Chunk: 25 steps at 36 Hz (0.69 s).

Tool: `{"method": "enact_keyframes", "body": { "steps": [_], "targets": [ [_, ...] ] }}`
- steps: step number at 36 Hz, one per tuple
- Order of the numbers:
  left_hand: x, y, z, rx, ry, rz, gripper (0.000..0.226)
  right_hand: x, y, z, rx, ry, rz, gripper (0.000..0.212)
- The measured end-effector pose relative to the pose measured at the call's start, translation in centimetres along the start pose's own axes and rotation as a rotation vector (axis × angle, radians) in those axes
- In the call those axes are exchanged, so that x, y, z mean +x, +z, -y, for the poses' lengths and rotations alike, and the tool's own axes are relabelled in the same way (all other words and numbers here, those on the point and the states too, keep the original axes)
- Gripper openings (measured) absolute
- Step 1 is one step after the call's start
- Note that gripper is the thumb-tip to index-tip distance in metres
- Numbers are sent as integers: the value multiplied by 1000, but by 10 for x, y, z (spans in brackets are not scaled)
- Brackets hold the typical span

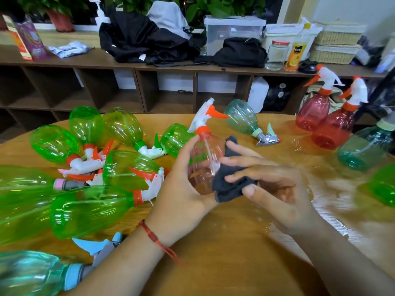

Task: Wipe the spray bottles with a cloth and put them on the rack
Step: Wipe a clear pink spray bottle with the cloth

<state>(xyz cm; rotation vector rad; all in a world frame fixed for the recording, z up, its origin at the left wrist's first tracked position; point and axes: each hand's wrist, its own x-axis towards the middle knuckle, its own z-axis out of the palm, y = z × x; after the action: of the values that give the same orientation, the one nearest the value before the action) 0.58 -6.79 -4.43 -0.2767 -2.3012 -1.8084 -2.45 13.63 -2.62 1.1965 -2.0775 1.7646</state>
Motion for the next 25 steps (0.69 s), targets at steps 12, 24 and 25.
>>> {"method": "enact_keyframes", "body": {
  "steps": [12, 24, 25],
  "targets": [
    [-8, 9, -5, -140, 32, 143, 114, 9, 4, -2, 422, 268, -227, 36],
    [-4, 7, -7, 345, 150, 42, 111, 5, 10, -10, 30, 196, -152, 30],
    [-4, 8, -7, 350, 155, 35, 110, 4, 10, -10, 20, 187, -143, 30]
  ]
}}
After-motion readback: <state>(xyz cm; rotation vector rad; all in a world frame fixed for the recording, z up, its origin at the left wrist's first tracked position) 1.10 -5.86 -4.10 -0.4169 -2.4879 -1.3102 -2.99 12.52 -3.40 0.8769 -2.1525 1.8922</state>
